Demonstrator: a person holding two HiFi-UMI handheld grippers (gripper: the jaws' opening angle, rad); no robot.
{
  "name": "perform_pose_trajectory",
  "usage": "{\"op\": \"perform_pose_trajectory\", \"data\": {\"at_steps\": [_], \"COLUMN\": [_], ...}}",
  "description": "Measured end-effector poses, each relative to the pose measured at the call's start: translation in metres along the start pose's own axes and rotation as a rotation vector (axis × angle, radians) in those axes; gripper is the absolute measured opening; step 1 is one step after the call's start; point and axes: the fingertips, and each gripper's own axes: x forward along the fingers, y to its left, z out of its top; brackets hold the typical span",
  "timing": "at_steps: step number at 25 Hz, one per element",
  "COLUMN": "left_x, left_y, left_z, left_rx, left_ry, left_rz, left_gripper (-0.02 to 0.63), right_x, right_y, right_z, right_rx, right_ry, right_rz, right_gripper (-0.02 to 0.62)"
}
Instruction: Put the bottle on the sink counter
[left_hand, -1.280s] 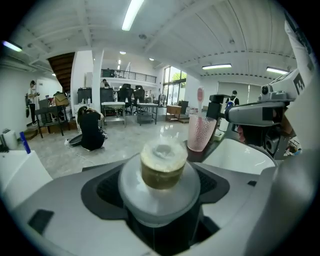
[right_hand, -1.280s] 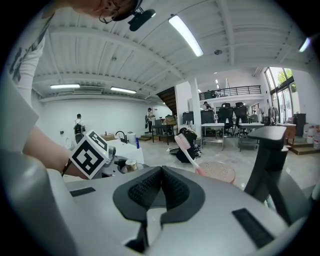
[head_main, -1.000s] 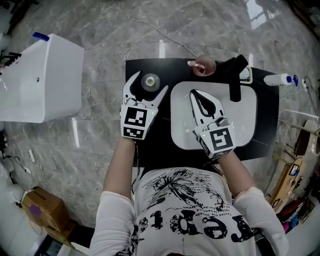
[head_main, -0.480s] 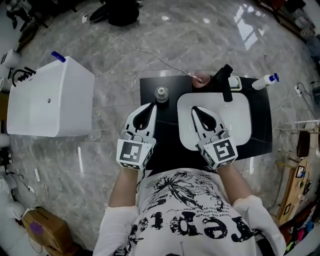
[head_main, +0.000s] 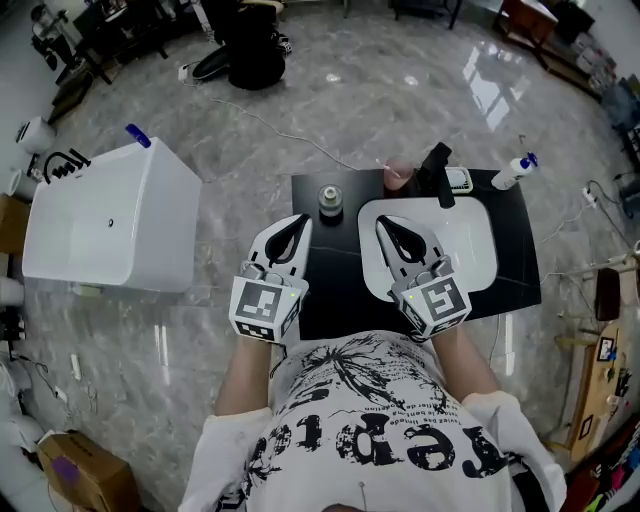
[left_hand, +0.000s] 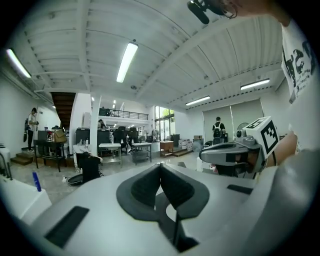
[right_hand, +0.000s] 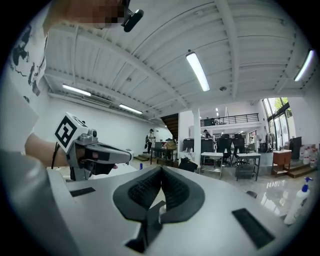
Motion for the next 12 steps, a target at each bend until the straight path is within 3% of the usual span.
{"op": "perform_pose_trajectory", "data": {"at_steps": [4, 12], "left_x": [-0.013, -0.025], "left_y": [-0.004, -0.006], "left_z": [0.013, 0.019], "left_rx": [-0.002, -0.012], "left_ry": [-0.052, -0.076], "left_rz": [-0.011, -0.011], "left_gripper": [0.014, 0.014], "right_x": [-0.007, -0.020], "right_y": [0.008, 0.011], "right_z": [0.008, 0.014], "right_rx": [-0.037, -0.060], "right_ry": [-0.007, -0.012], "right_rz": [-0.005, -0.049], "right_gripper": [0.014, 0.014]}}
